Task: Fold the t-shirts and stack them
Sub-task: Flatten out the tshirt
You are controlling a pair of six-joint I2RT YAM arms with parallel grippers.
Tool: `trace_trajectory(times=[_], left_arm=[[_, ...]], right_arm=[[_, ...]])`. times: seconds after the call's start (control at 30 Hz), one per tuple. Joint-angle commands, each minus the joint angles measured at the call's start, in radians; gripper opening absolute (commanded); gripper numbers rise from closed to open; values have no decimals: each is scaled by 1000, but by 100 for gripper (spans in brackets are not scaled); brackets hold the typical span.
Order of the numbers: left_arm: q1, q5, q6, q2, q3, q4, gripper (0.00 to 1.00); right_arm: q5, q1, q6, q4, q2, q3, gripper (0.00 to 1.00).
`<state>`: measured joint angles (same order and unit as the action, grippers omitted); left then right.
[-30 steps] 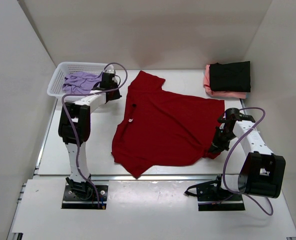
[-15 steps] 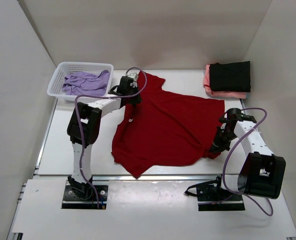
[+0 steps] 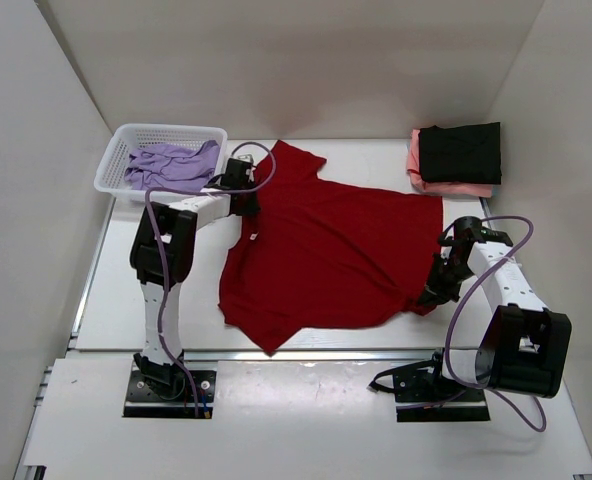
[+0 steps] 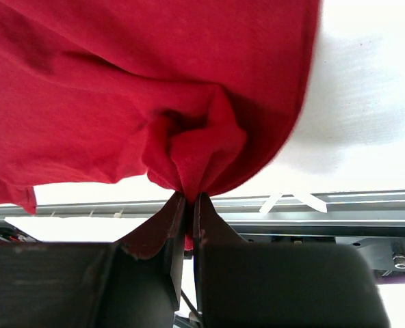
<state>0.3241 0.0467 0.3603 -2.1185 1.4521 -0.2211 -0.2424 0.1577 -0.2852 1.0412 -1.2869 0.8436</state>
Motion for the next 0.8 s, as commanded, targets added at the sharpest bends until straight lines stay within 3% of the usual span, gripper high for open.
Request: trace_trajectory(times=[0.0,0.17,0.43,0.63,0.77], left_arm=[[-37,53,17,63,-9,-36,17],[-71,71,20,77,-2,-100,21],[-146,-129,147,161,-134,60,22],[-163,-137,144,164,-124,48,25],[-177,-90,134,169,-101,-6,27]], right_arm=[[-3,5,9,-9,21,-1,0],[-8,-1,11,-12,11,8,0],[51,-15,-2,-17,-31,2,0],[153,9,1,8,-71,18,0],[141,28,-2,11,-51,-12,0]])
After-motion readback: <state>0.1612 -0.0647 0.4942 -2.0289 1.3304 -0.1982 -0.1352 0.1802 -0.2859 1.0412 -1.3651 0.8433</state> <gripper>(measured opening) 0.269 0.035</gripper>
